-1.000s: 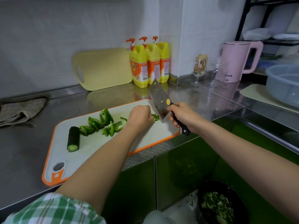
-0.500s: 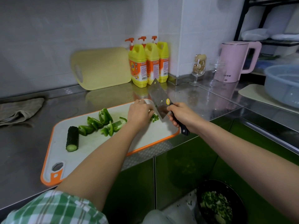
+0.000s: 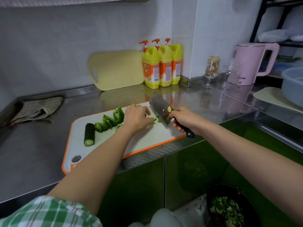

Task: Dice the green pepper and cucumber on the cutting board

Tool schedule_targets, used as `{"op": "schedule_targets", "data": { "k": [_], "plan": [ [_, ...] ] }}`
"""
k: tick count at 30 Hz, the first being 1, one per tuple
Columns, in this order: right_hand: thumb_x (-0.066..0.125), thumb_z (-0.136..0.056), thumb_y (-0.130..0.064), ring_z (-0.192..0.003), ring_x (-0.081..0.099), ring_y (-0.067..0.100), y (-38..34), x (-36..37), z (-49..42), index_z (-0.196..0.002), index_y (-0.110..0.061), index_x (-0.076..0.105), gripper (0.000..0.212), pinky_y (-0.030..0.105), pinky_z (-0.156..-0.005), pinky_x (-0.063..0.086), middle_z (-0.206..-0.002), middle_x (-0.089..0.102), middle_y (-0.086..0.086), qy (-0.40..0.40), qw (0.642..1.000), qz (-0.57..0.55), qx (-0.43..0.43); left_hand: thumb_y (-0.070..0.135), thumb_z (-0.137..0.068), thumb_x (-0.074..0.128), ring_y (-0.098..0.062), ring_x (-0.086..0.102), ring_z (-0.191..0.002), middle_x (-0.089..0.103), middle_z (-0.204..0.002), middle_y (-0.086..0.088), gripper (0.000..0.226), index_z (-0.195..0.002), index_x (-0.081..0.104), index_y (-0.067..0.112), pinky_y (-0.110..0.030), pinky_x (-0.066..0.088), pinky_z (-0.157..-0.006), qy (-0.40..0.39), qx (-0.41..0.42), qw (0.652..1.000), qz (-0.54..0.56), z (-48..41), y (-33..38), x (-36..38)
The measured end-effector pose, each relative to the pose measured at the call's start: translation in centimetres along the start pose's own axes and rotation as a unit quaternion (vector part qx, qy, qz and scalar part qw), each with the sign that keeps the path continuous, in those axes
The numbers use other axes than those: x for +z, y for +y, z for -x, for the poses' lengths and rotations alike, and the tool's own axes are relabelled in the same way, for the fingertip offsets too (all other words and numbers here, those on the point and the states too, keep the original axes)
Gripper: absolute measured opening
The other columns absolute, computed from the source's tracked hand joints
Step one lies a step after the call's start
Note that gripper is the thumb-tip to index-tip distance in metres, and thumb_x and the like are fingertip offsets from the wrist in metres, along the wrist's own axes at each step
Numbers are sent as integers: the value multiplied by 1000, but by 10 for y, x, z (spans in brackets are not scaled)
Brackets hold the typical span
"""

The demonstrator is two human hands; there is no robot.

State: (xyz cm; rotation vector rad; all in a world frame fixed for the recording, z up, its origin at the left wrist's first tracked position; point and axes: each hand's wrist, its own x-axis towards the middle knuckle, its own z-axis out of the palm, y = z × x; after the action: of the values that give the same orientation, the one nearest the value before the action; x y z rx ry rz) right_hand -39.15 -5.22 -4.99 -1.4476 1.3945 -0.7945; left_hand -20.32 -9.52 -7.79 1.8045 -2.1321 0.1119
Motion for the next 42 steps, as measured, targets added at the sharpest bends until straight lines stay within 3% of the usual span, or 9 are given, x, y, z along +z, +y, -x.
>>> {"op": "schedule_targets", "data": {
  "k": [5, 9, 16, 19, 24, 29, 33, 38, 42],
  "plan": [
    [40, -98, -10, -36, 37, 13, 2, 0, -1, -90, -6, 47, 12, 15, -34, 27, -59, 47, 9, 14, 1000, 13, 19, 45, -82, 62, -28, 46, -115, 60, -119, -4, 49, -127, 59, 27, -38, 36, -91, -65, 22, 997, -34, 4, -1, 3],
    [40, -98, -12, -40, 37, 14, 2, -3, -1, -81, -10, 46, 18, 16, -34, 28, -61, 47, 8, 28, 999, 4, 14, 38, -83, 64, -24, 54, -104, 66, -105, 1, 27, -108, 69, 29, -34, 40, -83, -51, 38, 998, -17, 2, 1, 3],
    [41, -98, -10, -39, 36, 15, -4, 4, 2, -99, -5, 49, 9, 17, -34, 27, -59, 46, 9, 4, 1000, 19, 1, 25, -84, 62, -26, 58, -96, 69, -93, -1, 8, -86, 70, 22, -33, 44, -76, -27, 47, 999, 7, 5, 1, 6],
    [40, -98, -11, -36, 38, 14, -5, 6, 2, -97, -4, 49, 12, 18, -36, 28, -58, 48, 8, -4, 998, 66, 8, 30, -84, 64, -24, 60, -93, 70, -90, 0, 9, -85, 70, 23, -34, 47, -73, -29, 57, 998, 12, 8, -3, 5],
    [43, -96, -14, -43, 50, 19, -11, 6, 1, -90, -1, 52, 17, 20, -42, 41, -59, 57, 12, -18, 987, 156, 20, 40, -83, 63, -23, 55, -98, 70, -94, 5, 28, -107, 69, 26, -35, 44, -81, -15, 68, 998, -9, 15, -6, 2],
    [49, -91, -8, -52, 57, 27, -18, 10, -4, -76, -3, 51, 16, 32, -55, 50, -61, 59, 14, -3, 956, 294, -15, 31, -82, 65, -23, 58, -95, 71, -91, 4, 13, -91, 73, 26, -33, 44, -78, -8, 43, 999, 18, 21, -2, 1],
    [45, -92, -8, -50, 55, 29, -18, 11, -4, -77, -6, 47, 14, 39, -55, 52, -65, 55, 16, 26, 955, 286, -75, 32, -80, 66, -25, 58, -95, 73, -90, 1, 14, -90, 73, 25, -34, 46, -79, 13, 15, 999, 40, 23, 0, 5],
    [44, -92, -10, -49, 55, 27, -27, 18, 1, -78, -8, 46, 14, 31, -48, 48, -63, 53, 12, 1, 936, 346, -67, 29, -80, 66, -28, 59, -94, 73, -88, -3, 13, -86, 75, 22, -36, 48, -78, 28, 5, 998, 53, 25, 0, 7],
    [45, -87, -6, -53, 60, 32, -23, 28, -5, -86, -2, 52, 8, 34, -51, 51, -69, 59, 18, -9, 925, 377, -41, 29, -80, 67, -27, 58, -92, 73, -86, -3, 12, -85, 75, 22, -35, 48, -73, 39, 7, 997, 69, 26, -1, 10]
  ]
}}
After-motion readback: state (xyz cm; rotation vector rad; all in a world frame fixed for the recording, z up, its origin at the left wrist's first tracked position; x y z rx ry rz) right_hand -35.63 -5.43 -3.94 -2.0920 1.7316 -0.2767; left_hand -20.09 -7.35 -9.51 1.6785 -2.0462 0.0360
